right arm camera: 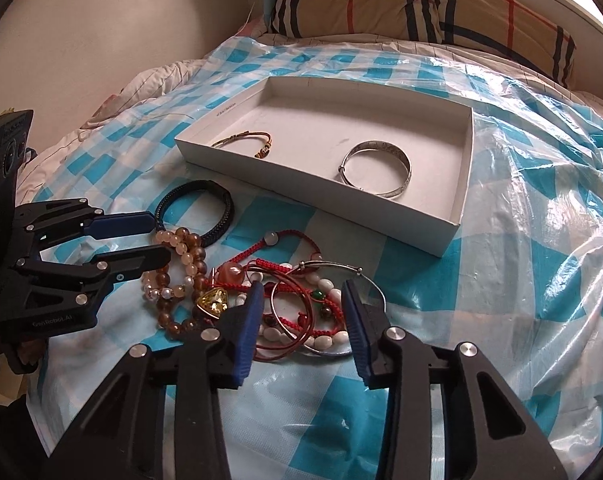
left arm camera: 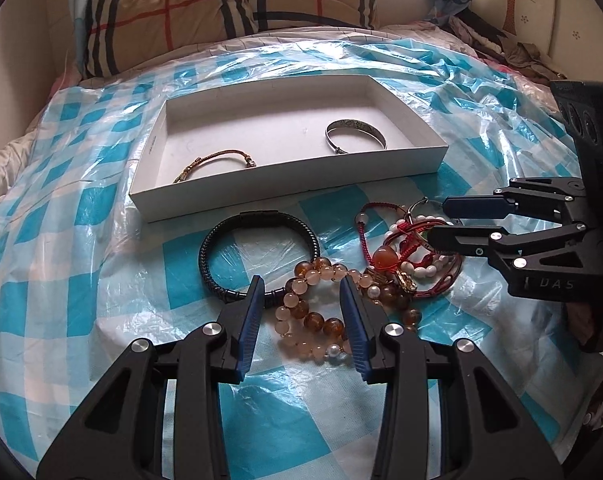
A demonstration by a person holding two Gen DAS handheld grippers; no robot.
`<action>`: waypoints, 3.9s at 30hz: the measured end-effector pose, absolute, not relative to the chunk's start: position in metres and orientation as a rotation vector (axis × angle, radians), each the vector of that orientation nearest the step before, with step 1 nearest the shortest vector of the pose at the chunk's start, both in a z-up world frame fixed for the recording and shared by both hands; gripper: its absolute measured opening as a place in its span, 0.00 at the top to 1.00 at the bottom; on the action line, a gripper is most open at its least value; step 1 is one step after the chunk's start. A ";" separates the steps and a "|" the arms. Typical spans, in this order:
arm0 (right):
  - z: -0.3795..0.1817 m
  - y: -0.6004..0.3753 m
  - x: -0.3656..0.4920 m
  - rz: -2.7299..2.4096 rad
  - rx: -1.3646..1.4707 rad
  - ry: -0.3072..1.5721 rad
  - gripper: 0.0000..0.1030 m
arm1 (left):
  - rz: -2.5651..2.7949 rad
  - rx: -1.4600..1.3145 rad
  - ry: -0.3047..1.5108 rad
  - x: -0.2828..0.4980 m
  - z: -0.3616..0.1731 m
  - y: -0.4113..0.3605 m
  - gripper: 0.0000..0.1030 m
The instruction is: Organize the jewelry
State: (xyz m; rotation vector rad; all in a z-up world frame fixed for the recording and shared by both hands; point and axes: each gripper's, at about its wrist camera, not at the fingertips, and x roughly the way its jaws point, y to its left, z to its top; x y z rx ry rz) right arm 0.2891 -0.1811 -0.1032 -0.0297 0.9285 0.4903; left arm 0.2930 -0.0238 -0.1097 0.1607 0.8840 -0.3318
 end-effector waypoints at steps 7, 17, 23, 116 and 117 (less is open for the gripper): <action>-0.105 -0.180 0.288 0.518 -0.001 0.935 0.90 | -0.310 0.161 0.909 0.294 -0.117 -0.024 0.80; -0.091 -0.188 0.269 0.521 0.039 0.894 0.96 | -0.329 0.096 0.925 0.284 -0.111 -0.014 0.93; -0.093 -0.173 0.272 0.546 -0.025 0.896 0.65 | -0.322 0.063 0.928 0.277 -0.107 -0.005 0.93; 0.038 -0.188 0.163 0.542 0.227 0.565 0.97 | -0.168 0.030 0.680 0.196 0.016 0.007 0.93; 0.039 -0.188 0.163 0.543 0.227 0.563 0.97 | -0.168 0.028 0.679 0.195 0.016 0.007 0.93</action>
